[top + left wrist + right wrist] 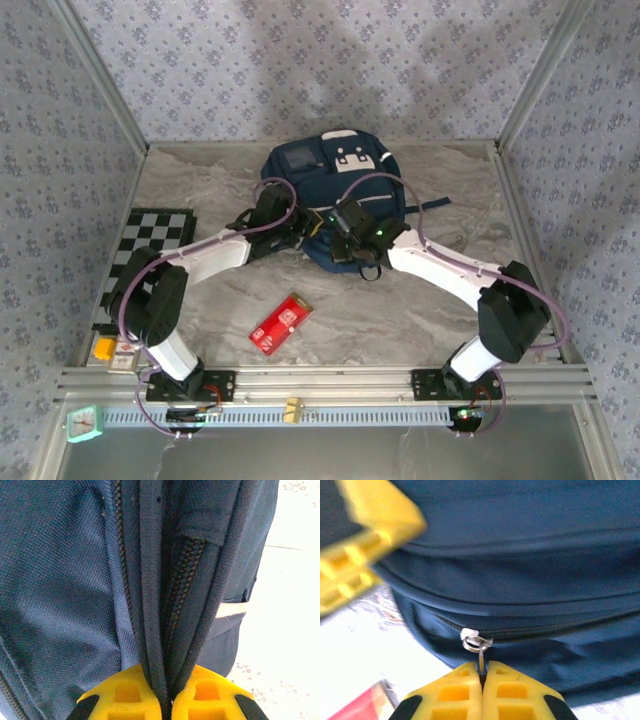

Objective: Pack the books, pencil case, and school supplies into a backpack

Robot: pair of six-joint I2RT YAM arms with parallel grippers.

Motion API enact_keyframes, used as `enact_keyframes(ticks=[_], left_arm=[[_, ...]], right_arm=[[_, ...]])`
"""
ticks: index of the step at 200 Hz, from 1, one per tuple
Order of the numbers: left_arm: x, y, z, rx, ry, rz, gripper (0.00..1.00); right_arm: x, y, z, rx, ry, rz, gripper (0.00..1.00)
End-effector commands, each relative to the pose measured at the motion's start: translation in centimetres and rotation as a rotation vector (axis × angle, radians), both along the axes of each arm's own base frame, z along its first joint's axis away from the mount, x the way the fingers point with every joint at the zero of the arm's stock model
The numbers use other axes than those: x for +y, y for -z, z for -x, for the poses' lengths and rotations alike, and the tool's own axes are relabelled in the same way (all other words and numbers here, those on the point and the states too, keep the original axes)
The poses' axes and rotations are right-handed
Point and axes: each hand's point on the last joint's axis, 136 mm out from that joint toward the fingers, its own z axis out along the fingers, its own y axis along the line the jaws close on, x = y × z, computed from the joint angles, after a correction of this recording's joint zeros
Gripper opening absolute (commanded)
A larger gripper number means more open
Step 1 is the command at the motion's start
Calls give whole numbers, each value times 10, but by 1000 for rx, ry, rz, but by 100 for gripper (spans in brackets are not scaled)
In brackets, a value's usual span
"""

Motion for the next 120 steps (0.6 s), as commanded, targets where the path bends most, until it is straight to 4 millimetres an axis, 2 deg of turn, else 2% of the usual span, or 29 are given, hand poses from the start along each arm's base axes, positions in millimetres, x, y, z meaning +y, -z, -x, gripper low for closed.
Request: enact_keyframes(ticks=[1,22,37,66,79,94,120], left_arm=[[31,-48,-24,-141,-36,-12,0],[51,-55,-26,-160,-27,-34,0],[61,-60,-33,-169,-1,-29,0],[70,-65,-47,-184,41,-22,0],[77,-66,-56,-207,48,-61,0],[85,-64,-68,-202,61,-104,0],[84,-63,-95,-239,106,-113,0]], right_arm=[[-60,11,17,45,116,139,0],[-94,8,17,43,193,163,0],[-112,6,16,39,221,182,0],[-128,-5,10,11,228,240,0],[-112,-9,10,5,158,206,0],[-78,-17,16,-14,38,157,0],[-15,-31,22,-28,-85,23,0]])
